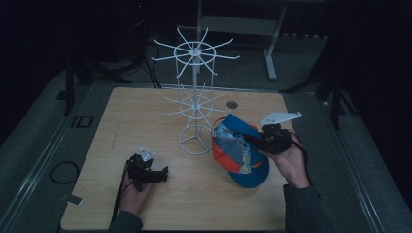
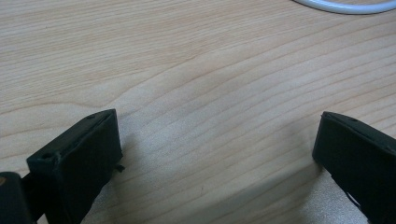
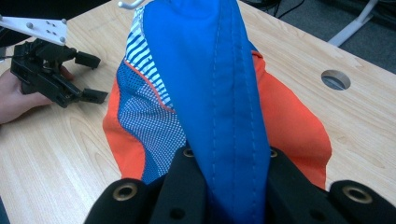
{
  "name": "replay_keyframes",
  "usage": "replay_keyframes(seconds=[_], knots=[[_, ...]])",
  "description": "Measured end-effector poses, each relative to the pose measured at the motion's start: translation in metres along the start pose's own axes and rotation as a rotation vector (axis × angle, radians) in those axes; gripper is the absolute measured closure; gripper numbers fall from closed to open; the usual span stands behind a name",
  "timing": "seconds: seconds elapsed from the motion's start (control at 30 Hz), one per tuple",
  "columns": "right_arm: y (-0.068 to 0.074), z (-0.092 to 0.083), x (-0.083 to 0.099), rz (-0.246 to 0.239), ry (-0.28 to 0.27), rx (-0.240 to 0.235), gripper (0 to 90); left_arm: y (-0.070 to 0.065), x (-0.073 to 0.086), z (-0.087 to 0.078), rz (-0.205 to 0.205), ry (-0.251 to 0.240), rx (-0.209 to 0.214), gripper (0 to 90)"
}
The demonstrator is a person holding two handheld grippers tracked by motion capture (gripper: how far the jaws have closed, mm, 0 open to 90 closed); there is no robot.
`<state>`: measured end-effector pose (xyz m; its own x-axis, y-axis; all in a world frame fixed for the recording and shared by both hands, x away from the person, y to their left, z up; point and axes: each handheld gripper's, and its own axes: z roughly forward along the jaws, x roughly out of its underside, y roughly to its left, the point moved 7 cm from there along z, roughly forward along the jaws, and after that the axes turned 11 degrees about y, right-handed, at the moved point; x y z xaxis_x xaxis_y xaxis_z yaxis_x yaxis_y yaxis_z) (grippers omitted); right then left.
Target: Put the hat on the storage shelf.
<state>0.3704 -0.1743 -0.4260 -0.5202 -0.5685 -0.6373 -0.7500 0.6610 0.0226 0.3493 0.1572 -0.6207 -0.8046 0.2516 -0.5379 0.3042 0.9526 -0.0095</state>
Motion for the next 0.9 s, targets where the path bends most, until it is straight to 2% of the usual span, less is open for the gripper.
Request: replay_keyframes(seconds=[0.33,0.6,0.9], knots=[[-0.001,-0.01,0.0,-0.001,-0.026,-0.013,88.0,0.0,0.0,0.0,0.0,0.0,0.0,1.4],[0.0,-0.018,0.0,-0.008,-0.067,-0.028,88.0,0.0,0.0,0.0,0.0,0.0,0.0,1.4],[0.0,-0.022,-0.002,-0.013,-0.081,-0.041,88.0,0.0,0.0,0.0,0.0,0.0,0.0,1.4]])
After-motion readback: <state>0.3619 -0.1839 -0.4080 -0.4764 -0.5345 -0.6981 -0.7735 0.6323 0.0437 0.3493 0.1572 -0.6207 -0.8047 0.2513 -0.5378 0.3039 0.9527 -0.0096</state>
